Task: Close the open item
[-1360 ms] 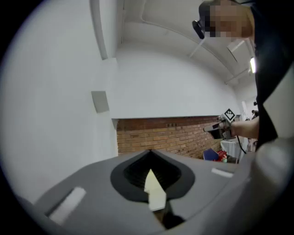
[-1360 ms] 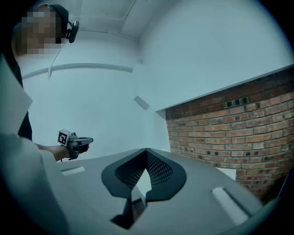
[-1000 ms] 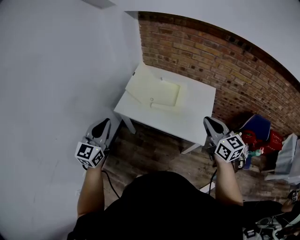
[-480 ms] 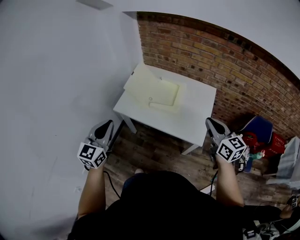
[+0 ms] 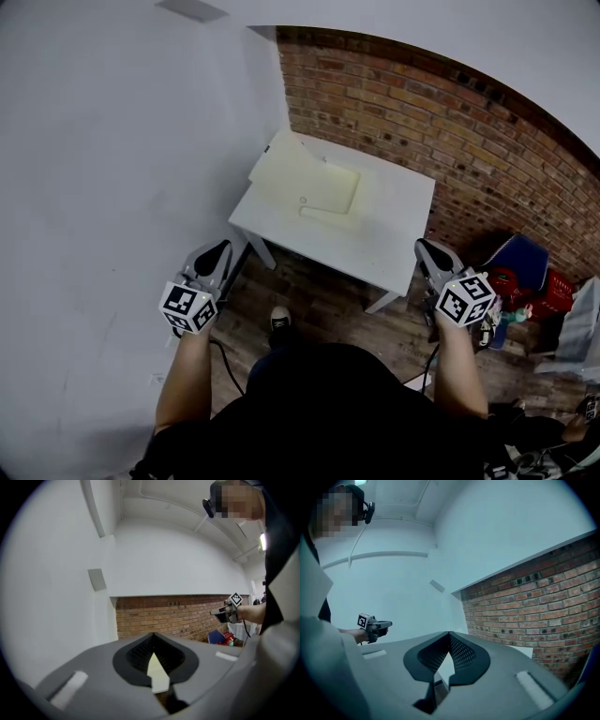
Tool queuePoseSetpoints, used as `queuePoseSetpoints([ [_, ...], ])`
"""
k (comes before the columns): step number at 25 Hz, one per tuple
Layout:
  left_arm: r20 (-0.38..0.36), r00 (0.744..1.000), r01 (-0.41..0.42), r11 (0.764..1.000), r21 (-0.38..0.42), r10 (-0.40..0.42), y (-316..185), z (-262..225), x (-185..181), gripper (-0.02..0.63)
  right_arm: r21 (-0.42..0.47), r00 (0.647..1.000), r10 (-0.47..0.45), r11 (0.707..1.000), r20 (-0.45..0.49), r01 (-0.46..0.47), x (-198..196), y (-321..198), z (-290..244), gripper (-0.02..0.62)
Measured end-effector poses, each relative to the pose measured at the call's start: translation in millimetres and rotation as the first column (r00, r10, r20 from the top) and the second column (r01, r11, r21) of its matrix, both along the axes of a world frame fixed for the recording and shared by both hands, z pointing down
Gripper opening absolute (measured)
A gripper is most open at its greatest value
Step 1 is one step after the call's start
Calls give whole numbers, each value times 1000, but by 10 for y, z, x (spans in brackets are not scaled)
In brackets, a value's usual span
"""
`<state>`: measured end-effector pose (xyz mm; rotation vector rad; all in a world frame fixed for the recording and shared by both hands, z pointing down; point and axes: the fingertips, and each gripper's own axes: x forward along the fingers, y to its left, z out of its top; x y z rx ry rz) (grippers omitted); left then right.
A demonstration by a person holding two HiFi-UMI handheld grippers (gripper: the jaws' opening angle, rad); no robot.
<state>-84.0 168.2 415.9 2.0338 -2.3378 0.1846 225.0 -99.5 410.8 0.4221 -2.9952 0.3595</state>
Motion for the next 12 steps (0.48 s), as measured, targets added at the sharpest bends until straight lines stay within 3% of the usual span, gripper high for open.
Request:
queuePoseSetpoints([
  [4, 0, 1000, -10, 1000, -28, 10, -55, 62, -79, 3, -22, 998, 54, 998, -8, -54, 37, -100, 60, 2],
  [12, -17, 999, -44, 999, 4, 44, -260, 20, -106, 3, 5, 991, 115, 993, -72, -115, 136, -214, 96, 2],
])
